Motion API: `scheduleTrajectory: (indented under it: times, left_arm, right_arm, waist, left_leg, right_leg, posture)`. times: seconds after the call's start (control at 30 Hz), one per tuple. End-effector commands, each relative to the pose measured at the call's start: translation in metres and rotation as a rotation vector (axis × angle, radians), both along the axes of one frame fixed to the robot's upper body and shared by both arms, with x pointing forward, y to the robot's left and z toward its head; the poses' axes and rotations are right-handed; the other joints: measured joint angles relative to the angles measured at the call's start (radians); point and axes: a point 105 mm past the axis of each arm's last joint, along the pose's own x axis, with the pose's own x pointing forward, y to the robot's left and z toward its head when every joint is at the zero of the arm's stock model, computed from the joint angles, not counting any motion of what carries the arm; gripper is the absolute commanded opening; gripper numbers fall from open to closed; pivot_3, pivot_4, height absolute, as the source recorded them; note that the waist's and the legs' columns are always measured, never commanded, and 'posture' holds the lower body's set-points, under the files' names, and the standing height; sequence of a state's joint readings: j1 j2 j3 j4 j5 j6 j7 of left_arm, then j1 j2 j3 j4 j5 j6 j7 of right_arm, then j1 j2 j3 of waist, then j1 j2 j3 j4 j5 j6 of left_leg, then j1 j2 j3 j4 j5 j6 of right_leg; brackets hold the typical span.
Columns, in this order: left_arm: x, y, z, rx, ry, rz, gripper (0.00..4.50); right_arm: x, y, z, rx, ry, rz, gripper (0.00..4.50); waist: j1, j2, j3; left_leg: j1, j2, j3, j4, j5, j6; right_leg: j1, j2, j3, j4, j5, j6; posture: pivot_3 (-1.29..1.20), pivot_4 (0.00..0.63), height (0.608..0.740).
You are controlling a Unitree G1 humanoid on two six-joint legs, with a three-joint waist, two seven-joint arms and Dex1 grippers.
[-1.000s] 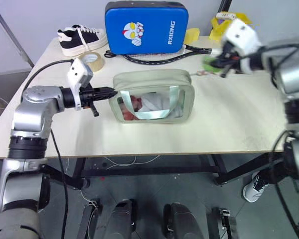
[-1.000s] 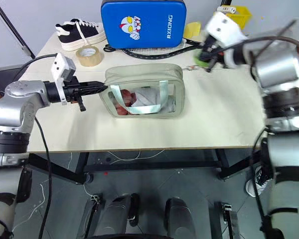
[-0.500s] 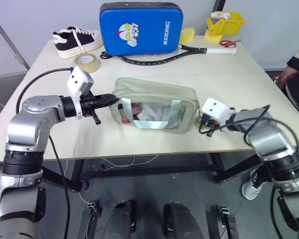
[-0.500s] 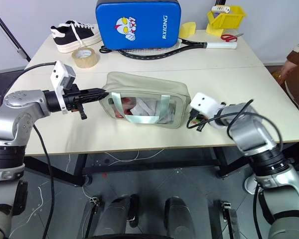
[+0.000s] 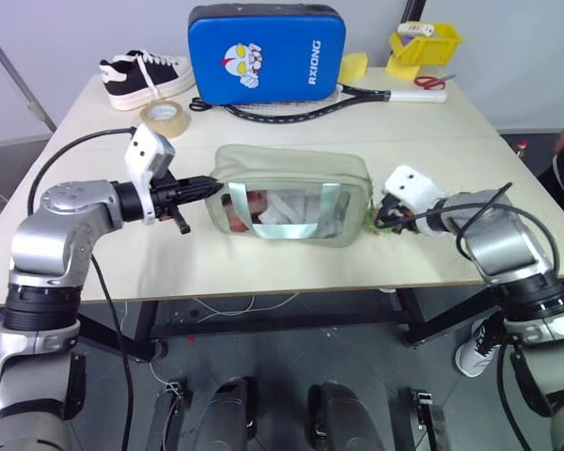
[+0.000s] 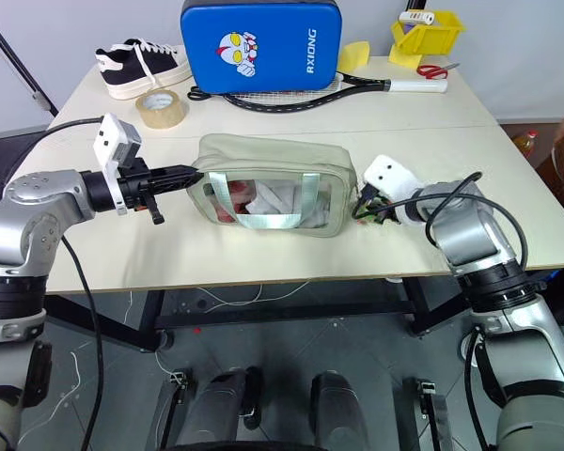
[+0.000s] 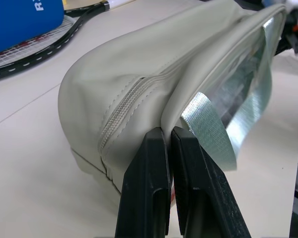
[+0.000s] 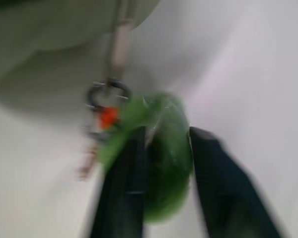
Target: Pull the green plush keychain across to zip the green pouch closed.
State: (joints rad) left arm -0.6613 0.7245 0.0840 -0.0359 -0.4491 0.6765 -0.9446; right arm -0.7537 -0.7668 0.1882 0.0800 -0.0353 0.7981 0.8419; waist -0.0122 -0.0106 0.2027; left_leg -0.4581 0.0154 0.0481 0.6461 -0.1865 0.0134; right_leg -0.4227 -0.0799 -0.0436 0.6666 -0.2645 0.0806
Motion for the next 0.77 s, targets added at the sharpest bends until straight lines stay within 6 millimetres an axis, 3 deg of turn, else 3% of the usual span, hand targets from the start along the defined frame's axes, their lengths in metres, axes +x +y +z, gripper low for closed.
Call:
scheduleTrajectory:
  times: [0.03, 0.1, 0.23, 0.3, 0.43, 0.57, 0.77]
  left_arm:
    - [-0.004, 0.001, 0.009, 0.007, -0.016, -0.011, 0.0]
    - [-0.004, 0.0, 0.011, 0.007, -0.017, -0.017, 0.0]
    - [-0.01, -0.004, 0.02, -0.003, -0.023, -0.077, 1.47]
    - [-0.012, -0.002, 0.025, 0.02, -0.04, -0.107, 2.59]
    - [-0.013, 0.01, 0.039, 0.057, -0.066, -0.141, 4.39]
    - [-0.023, 0.024, 0.049, 0.113, -0.07, -0.198, 4.46]
    - [-0.041, 0.044, 0.059, 0.125, -0.018, -0.232, 4.46]
  right_arm:
    - [-0.012, -0.001, 0.062, 0.152, -0.093, 0.082, 3.51]
    - [-0.02, -0.004, 0.075, 0.175, -0.102, 0.113, 4.48]
    - [-0.029, -0.013, 0.095, 0.21, -0.124, 0.146, 4.5]
    - [-0.032, -0.013, 0.1, 0.226, -0.125, 0.164, 4.5]
    - [-0.04, -0.006, 0.104, 0.248, -0.111, 0.223, 4.5]
    - [-0.048, 0.0, 0.105, 0.245, -0.098, 0.271, 4.5]
    - [-0.082, 0.02, 0.105, 0.268, -0.083, 0.472, 4.5]
  waist:
    - [0.001, 0.0, 0.0]
    - [0.002, 0.0, 0.0]
    - [0.001, 0.0, 0.0]
    - [0.001, 0.0, 0.0]
    - [0.0, 0.0, 0.0]
    - [0.0, 0.0, 0.0]
    - [0.002, 0.0, 0.0]
  left_leg:
    - [0.0, 0.0, 0.0, 0.0, 0.0, 0.0]
    - [-0.001, 0.0, 0.0, 0.0, 0.0, 0.0]
    - [-0.001, 0.0, 0.0, 0.0, 0.0, 0.001]
    - [-0.001, 0.0, 0.0, 0.0, 0.0, 0.001]
    - [-0.001, 0.0, 0.001, 0.0, 0.0, 0.001]
    - [-0.001, 0.0, 0.001, 0.0, -0.001, 0.001]
    - [-0.003, 0.0, 0.002, 0.0, -0.001, 0.002]
  right_leg:
    - [0.0, 0.0, 0.0, 0.0, 0.0, 0.0]
    - [-0.001, 0.0, 0.0, 0.0, 0.0, 0.0]
    - [0.0, 0.0, 0.0, -0.001, 0.0, 0.0]
    - [0.0, 0.0, 0.0, -0.001, 0.0, 0.0]
    - [-0.002, 0.0, 0.0, -0.001, 0.0, 0.0]
    - [-0.002, 0.0, 0.001, -0.001, 0.0, 0.0]
    - [-0.004, -0.001, 0.001, -0.001, 0.0, 0.0]
  posture:
    - [0.0, 0.15, 0.74]
    - [0.0, 0.15, 0.74]
    - [0.0, 0.15, 0.74]
    - [0.0, 0.15, 0.74]
    - [0.0, 0.15, 0.74]
    - [0.0, 0.15, 0.74]
    - [0.0, 0.15, 0.74]
